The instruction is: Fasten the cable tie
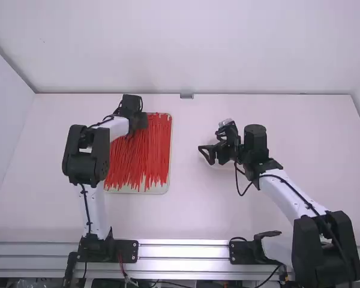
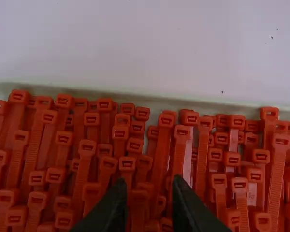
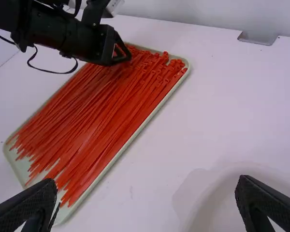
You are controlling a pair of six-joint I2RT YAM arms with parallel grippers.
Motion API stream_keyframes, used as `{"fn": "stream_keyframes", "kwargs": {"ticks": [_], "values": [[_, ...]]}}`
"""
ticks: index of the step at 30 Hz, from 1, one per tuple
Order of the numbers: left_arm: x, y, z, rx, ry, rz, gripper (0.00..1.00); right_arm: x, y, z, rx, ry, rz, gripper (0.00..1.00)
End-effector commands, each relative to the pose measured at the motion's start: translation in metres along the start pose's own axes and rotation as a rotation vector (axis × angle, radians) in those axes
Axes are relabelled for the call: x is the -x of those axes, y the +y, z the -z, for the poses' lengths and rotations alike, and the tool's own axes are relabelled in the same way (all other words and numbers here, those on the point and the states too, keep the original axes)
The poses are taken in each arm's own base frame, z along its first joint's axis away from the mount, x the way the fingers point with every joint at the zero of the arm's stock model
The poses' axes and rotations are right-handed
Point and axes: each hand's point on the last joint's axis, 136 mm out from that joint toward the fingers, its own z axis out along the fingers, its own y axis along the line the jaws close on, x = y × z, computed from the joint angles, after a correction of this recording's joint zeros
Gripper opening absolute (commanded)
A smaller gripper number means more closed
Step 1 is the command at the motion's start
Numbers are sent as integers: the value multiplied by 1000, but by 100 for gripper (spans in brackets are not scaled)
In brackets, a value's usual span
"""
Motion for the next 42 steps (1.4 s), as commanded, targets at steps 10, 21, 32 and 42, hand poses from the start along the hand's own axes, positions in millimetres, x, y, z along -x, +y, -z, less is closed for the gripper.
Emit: {"fn": "stream_keyframes", "kwargs": {"ticks": [10,21,32,42], "values": [[-12,1,-6,15,27,-2,15,17,3,1,10,-26,22,99],[-14,1,-6,16,35,-2,11,17,3,1,10,-27,22,99],[-17,2,-6,17,47,-6,17,17,3,1,11,-27,19,99],[-17,1,-6,16,47,-6,15,17,5,1,17,-27,21,98]]}}
